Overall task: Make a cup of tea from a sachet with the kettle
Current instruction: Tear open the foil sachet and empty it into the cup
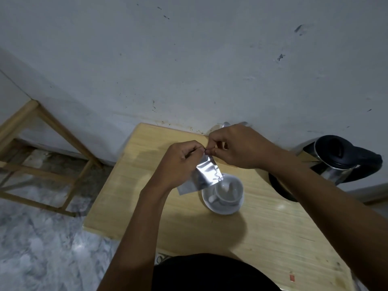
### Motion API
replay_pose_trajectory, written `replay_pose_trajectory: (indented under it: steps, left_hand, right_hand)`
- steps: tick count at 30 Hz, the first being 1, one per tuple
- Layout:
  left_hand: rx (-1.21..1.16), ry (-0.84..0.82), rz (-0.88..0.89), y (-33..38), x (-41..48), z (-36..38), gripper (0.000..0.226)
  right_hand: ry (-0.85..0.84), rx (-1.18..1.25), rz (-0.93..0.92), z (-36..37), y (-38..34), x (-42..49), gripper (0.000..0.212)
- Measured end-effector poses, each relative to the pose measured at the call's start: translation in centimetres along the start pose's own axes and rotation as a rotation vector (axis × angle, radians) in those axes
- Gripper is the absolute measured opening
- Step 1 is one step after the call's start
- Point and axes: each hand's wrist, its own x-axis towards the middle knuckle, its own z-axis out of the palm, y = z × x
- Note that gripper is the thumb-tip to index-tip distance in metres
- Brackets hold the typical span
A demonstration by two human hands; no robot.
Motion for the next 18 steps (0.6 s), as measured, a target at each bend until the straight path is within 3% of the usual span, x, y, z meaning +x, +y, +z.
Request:
replay_pose_trajectory:
  steps: [9, 15, 18]
  left_hand:
    - [-0.200, 0.028, -0.073, -0.5, 0.1, 0.2, 0.022]
    - [-0.352, 0.084, -0.218, -0.9, 0.4, 0.9, 0.025]
    - [-0.331, 0.053, -0.207, -1.3, 0.4, 0.5, 0.027]
  right_hand:
    - [0.190, -0.038, -0.172, 1.9, 0.2, -0.8, 0.005]
    - [0.386, -0.199, -0.370, 3.5, 0.5, -0.6, 0.017]
    - [0.410, -0.135, -0.331, 4.0, 0.5, -1.0, 0.030]
